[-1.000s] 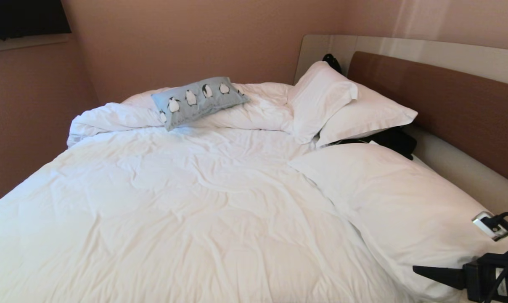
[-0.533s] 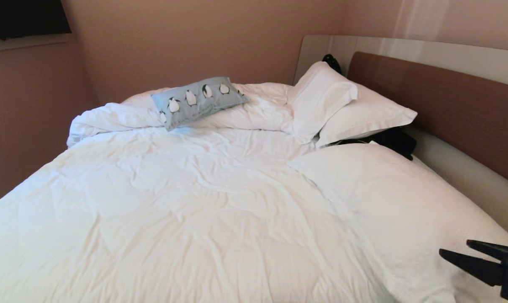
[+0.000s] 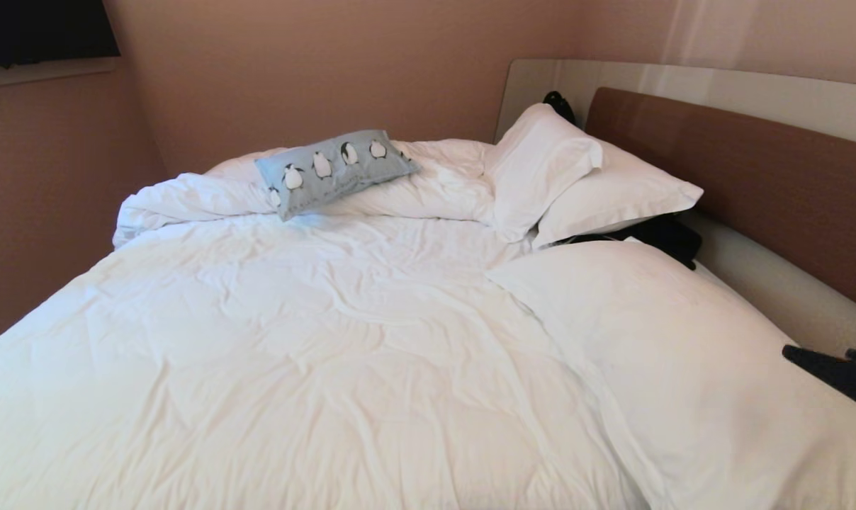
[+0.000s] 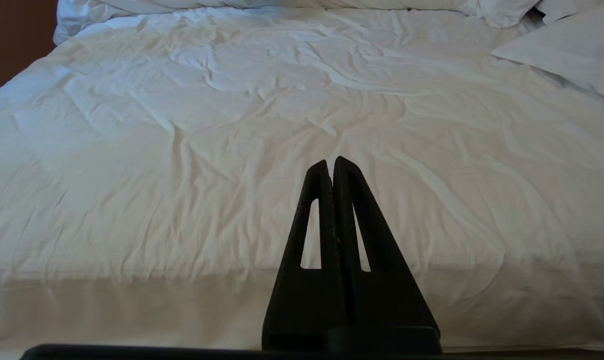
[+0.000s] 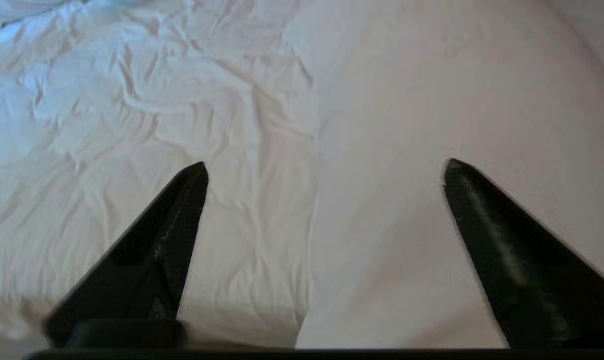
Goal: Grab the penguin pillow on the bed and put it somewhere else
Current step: Place the pillow at the bedside
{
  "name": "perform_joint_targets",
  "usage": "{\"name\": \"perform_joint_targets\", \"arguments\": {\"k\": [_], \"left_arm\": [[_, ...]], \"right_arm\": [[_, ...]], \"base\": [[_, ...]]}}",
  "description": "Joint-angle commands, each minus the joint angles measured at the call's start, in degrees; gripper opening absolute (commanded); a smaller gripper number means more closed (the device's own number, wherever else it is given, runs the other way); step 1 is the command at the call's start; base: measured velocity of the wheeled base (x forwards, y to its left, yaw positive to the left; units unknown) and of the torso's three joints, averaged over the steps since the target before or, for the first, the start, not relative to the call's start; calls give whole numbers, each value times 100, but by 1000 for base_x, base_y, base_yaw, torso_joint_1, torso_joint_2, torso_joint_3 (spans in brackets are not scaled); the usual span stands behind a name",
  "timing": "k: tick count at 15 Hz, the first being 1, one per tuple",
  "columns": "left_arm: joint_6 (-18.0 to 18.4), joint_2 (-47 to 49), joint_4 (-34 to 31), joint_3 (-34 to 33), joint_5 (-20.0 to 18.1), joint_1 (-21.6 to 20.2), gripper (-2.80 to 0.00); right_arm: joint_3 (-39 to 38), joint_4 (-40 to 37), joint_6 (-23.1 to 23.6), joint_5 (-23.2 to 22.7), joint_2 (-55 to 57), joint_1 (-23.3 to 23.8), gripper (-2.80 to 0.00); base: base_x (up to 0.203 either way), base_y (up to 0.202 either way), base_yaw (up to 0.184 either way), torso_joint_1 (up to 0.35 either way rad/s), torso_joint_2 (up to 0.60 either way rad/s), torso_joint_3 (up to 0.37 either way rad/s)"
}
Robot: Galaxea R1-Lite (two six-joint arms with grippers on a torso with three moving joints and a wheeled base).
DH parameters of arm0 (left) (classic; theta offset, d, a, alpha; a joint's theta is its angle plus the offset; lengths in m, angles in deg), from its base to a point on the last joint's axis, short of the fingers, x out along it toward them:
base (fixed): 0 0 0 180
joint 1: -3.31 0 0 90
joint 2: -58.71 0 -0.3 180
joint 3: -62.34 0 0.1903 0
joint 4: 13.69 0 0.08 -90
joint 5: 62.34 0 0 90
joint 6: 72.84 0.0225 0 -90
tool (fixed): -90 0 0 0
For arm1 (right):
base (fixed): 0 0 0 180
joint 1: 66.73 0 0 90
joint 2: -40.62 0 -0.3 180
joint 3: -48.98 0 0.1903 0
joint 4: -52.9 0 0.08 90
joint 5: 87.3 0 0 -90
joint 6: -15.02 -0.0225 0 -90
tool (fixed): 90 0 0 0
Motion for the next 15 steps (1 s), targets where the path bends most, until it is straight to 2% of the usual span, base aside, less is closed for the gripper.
{"name": "perform_joint_targets", "arguments": {"k": [1, 5, 8, 10, 15], "left_arm": [[-3, 6, 1, 0, 4, -1, -280], [-3, 6, 1, 0, 4, -1, -280], [-3, -2, 1, 0, 4, -1, -280], [-3, 6, 1, 0, 4, -1, -280], [-3, 2, 1, 0, 4, -1, -280]], "right_arm": [[559, 9, -247, 206, 798, 2, -280], [1830, 27, -295, 940, 2733, -1, -280], [3100, 29, -482, 1487, 3926, -1, -280], [3689, -32, -541, 1652, 4336, -2, -280], [4455, -67, -459, 1711, 5389, -19, -280]], "base": [[0, 0, 0, 0, 0, 0], [0, 0, 0, 0, 0, 0], [0, 0, 0, 0, 0, 0], [0, 0, 0, 0, 0, 0], [0, 0, 0, 0, 0, 0]]}}
